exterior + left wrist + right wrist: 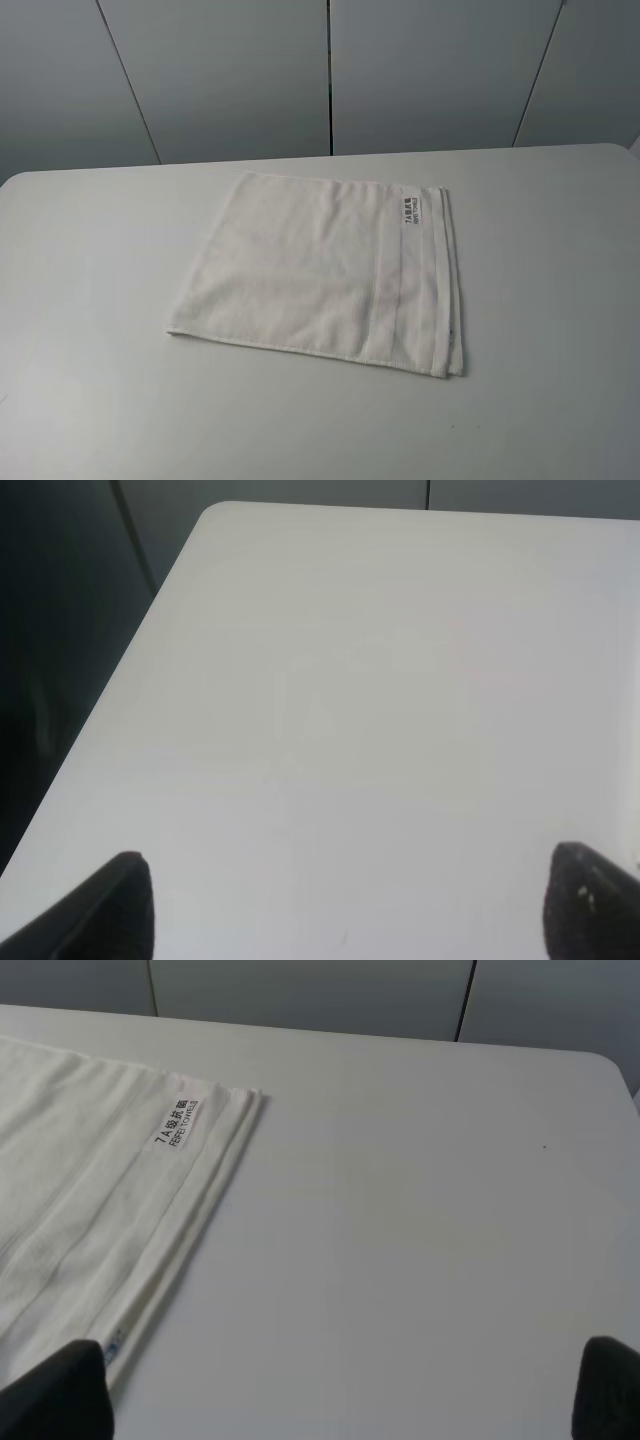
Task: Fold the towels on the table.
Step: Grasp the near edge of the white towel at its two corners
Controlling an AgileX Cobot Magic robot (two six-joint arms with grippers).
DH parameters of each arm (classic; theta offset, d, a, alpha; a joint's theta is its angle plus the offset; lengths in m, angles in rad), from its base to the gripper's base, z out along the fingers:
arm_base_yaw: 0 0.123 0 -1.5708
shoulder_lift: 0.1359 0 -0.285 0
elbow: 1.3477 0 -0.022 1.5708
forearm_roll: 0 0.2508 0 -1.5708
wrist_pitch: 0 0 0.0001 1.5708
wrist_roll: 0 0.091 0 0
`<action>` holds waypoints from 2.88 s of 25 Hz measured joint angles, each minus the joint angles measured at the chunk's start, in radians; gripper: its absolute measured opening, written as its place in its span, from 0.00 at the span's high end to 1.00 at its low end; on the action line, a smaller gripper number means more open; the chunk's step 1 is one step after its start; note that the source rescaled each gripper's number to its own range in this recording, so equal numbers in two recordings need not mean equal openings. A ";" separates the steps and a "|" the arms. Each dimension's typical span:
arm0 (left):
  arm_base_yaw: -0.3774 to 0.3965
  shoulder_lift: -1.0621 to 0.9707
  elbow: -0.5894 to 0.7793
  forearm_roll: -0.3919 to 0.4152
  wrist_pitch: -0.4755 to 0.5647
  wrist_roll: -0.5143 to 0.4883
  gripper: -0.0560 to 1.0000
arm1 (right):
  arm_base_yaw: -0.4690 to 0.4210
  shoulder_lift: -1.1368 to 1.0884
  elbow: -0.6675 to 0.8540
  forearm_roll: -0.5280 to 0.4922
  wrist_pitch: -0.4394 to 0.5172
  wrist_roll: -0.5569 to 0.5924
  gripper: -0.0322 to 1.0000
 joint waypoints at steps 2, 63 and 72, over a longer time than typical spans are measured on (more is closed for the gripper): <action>0.000 0.000 0.000 0.000 0.000 0.000 0.00 | 0.000 0.000 0.000 0.000 0.000 0.000 0.00; -0.041 0.323 -0.066 -0.008 -0.084 0.115 0.00 | 0.000 0.329 -0.085 0.242 -0.005 -0.129 0.00; -0.041 0.853 -0.202 -0.307 -0.208 0.516 0.00 | 0.052 0.804 -0.185 0.354 -0.093 -0.452 0.00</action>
